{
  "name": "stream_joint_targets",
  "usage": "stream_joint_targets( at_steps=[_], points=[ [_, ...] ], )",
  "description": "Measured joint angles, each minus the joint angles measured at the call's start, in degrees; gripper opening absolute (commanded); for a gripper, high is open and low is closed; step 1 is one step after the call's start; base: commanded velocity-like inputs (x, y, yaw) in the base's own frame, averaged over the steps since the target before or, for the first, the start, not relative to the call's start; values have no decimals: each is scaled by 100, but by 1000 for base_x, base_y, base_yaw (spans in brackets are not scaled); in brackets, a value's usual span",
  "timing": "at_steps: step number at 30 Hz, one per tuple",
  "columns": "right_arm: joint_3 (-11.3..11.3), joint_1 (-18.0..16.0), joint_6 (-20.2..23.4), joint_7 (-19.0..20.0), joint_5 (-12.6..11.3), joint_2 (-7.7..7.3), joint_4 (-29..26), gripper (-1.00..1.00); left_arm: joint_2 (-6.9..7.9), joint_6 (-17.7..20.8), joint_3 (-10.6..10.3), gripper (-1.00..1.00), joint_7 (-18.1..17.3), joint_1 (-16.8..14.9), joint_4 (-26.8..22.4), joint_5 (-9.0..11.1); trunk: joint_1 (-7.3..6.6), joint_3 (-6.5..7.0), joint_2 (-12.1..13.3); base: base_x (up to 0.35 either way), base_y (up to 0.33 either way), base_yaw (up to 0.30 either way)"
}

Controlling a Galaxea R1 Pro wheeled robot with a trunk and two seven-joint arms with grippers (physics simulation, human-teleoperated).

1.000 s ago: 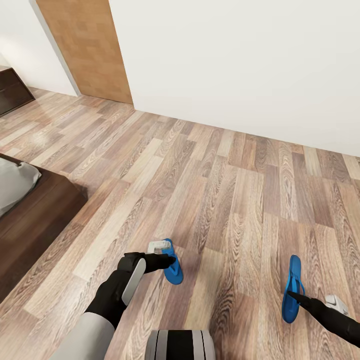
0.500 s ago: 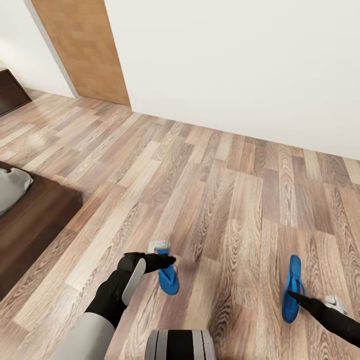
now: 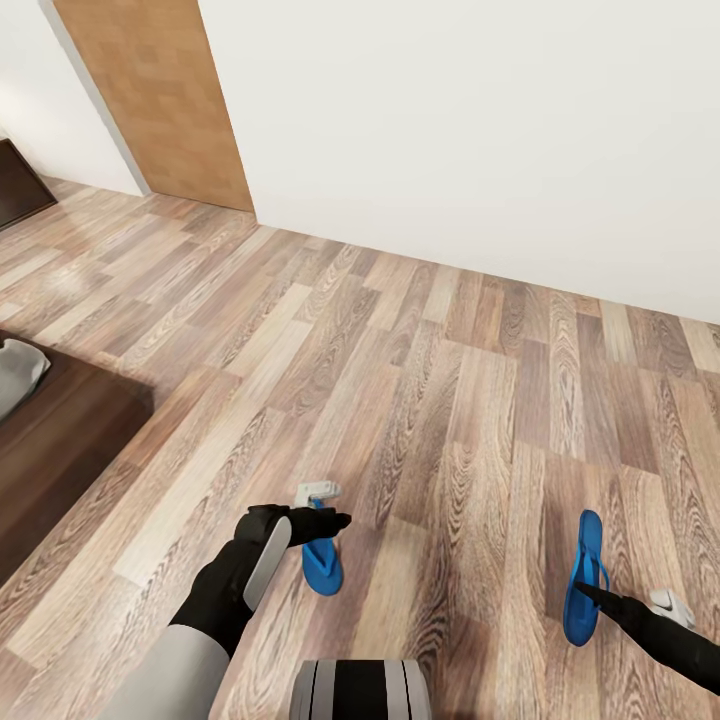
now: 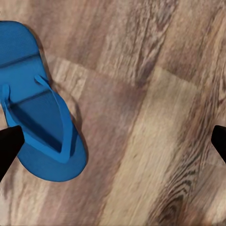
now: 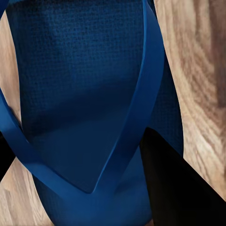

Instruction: In the bedroom, move the book from the bed onto either nightstand, and place the two sandals side by side next to the bed.

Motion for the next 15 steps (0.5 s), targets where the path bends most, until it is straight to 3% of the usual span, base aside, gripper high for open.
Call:
stream_joint_targets(
  at_steps=[7,15],
  points=[
    [0,0,24,4,-5,0,-4,-100,169,33,32,100,15,0,21,-11,0,0,0,0,0,0],
    [-20,-1,49,15,-13,-9,-22,-100,203,32,3,100,17,0,26,-9,0,0,0,0,0,0]
  ],
)
